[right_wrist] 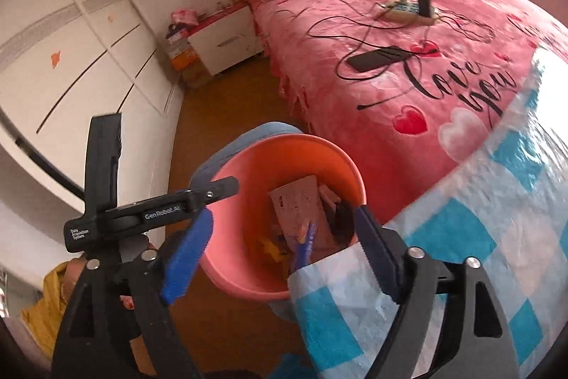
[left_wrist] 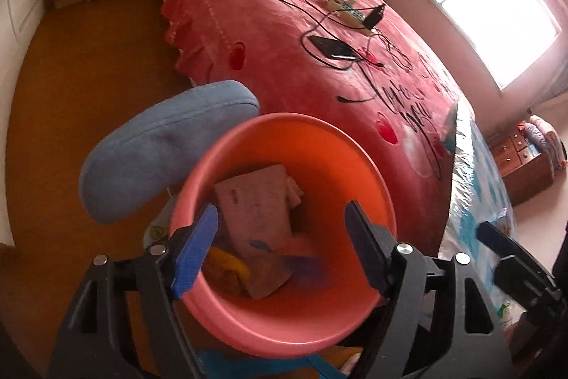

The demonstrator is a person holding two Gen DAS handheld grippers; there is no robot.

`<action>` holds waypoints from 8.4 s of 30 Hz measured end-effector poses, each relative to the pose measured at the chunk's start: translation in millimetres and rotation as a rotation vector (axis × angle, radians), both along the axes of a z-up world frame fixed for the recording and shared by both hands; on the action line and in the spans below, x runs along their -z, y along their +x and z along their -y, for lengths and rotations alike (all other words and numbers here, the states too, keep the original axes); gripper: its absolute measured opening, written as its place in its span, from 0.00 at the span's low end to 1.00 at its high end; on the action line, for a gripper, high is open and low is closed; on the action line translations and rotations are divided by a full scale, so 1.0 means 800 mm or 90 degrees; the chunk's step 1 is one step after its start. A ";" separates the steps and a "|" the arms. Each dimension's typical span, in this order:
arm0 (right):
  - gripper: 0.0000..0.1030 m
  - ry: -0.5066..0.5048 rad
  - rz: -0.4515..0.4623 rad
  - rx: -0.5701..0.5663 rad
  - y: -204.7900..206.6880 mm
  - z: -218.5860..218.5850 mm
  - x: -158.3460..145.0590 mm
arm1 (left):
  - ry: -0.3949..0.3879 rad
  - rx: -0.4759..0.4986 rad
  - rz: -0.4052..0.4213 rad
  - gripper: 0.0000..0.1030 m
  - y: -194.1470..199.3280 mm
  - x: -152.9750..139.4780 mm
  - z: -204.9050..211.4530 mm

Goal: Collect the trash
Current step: 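Open both tools over the pink bucket to drop the items, then move both open tools back over the remaining trash on the table, then close left tool on green-white packet while right tool closes on white MagicDay milk bag, then carry green-white packet and milk bag toward the pink bucket with both tools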

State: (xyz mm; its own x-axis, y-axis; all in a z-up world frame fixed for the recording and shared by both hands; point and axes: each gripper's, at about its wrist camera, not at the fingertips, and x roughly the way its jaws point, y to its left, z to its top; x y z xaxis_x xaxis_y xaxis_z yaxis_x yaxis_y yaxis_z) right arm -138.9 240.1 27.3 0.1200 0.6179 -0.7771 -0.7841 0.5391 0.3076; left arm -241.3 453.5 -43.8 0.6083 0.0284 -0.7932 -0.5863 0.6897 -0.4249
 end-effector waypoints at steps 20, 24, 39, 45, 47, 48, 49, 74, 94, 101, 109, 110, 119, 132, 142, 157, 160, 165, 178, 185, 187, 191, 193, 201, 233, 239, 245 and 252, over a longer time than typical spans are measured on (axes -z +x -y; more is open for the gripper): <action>0.91 0.029 0.082 0.114 -0.007 0.125 -0.028 | 0.012 0.074 0.026 0.80 0.029 -0.020 0.073; 0.91 0.040 0.076 0.128 -0.008 0.145 -0.031 | 0.013 0.098 0.032 0.80 0.040 -0.027 0.092; 0.91 0.075 0.099 0.166 -0.007 0.209 -0.050 | 0.022 0.180 0.044 0.81 0.074 -0.053 0.170; 0.91 0.088 0.095 0.186 -0.003 0.235 -0.054 | 0.032 0.207 0.040 0.81 0.084 -0.062 0.202; 0.91 0.091 0.095 0.191 -0.003 0.241 -0.055 | 0.034 0.213 0.038 0.81 0.087 -0.063 0.208; 0.91 0.095 0.094 0.194 -0.002 0.246 -0.056 | 0.035 0.216 0.037 0.81 0.088 -0.064 0.211; 0.91 0.099 0.094 0.198 -0.001 0.250 -0.057 | 0.037 0.220 0.035 0.81 0.090 -0.065 0.216; 0.91 0.150 0.094 0.283 0.031 0.346 -0.073 | 0.087 0.323 0.025 0.82 0.122 -0.083 0.315; 0.91 0.179 0.084 0.397 0.065 0.451 -0.077 | 0.134 0.453 0.045 0.82 0.127 -0.105 0.409; 0.91 0.186 0.066 0.468 0.085 0.511 -0.071 | 0.140 0.566 0.056 0.82 0.118 -0.111 0.467; 0.91 0.184 0.010 0.503 0.103 0.558 -0.053 | 0.190 0.713 0.072 0.82 0.106 -0.114 0.539; 0.91 0.186 -0.002 0.506 0.104 0.562 -0.051 | 0.198 0.726 0.070 0.82 0.107 -0.113 0.547; 0.91 0.140 -0.033 0.474 0.105 0.564 -0.037 | 0.240 0.792 0.047 0.82 0.127 -0.096 0.585; 0.91 -0.010 0.049 0.389 0.097 0.501 -0.024 | 0.247 0.805 0.058 0.82 0.148 -0.089 0.600; 0.92 -0.101 0.096 0.382 0.106 0.477 -0.002 | 0.224 0.822 0.062 0.82 0.140 -0.086 0.601; 0.92 -0.061 0.079 0.475 0.130 0.554 -0.005 | 0.204 0.860 0.081 0.82 0.133 -0.104 0.607; 0.92 -0.040 0.075 0.461 0.131 0.554 -0.006 | 0.212 0.871 0.078 0.82 0.141 -0.102 0.621; 0.92 -0.053 0.094 0.435 0.133 0.543 -0.006 | 0.241 0.882 0.068 0.82 0.149 -0.093 0.640; 0.93 -0.068 0.080 0.400 0.146 0.528 0.005 | 0.228 0.827 0.077 0.48 0.153 -0.089 0.637; 0.92 -0.070 0.081 0.399 0.147 0.528 0.004 | 0.175 0.760 0.059 0.42 0.162 -0.092 0.609; 0.92 -0.070 0.082 0.400 0.147 0.529 0.004 | 0.165 0.737 0.055 0.42 0.164 -0.094 0.598; 0.91 -0.069 0.088 0.404 0.147 0.530 0.003 | 0.151 0.701 0.050 0.42 0.165 -0.095 0.575; 0.91 -0.065 0.090 0.409 0.145 0.532 0.002 | 0.144 0.684 0.048 0.42 0.167 -0.095 0.567; 0.91 -0.046 0.091 0.423 0.139 0.539 -0.002 | 0.130 0.644 0.050 0.41 0.164 -0.099 0.532; 0.91 0.089 0.055 0.414 0.108 0.481 -0.046 | 0.052 0.497 0.103 0.42 0.142 -0.097 0.375; 0.91 0.101 0.045 0.379 0.102 0.443 -0.053 | 0.045 0.465 0.115 0.42 0.133 -0.099 0.342; 0.91 0.097 0.037 0.327 0.095 0.388 -0.059 | 0.038 0.423 0.125 0.42 0.122 -0.098 0.301; 0.91 0.099 0.016 0.255 0.087 0.315 -0.063 | 0.038 0.363 0.127 0.42 0.105 -0.092 0.244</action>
State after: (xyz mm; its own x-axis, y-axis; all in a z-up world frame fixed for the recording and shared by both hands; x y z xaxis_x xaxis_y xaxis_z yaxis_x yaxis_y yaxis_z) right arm -69.6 -11.9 77.6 0.3911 0.6282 -0.6727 -0.5309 0.7510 0.3926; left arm -157.5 258.3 29.7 0.6779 -0.3053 -0.6688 -0.0303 0.8973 -0.4403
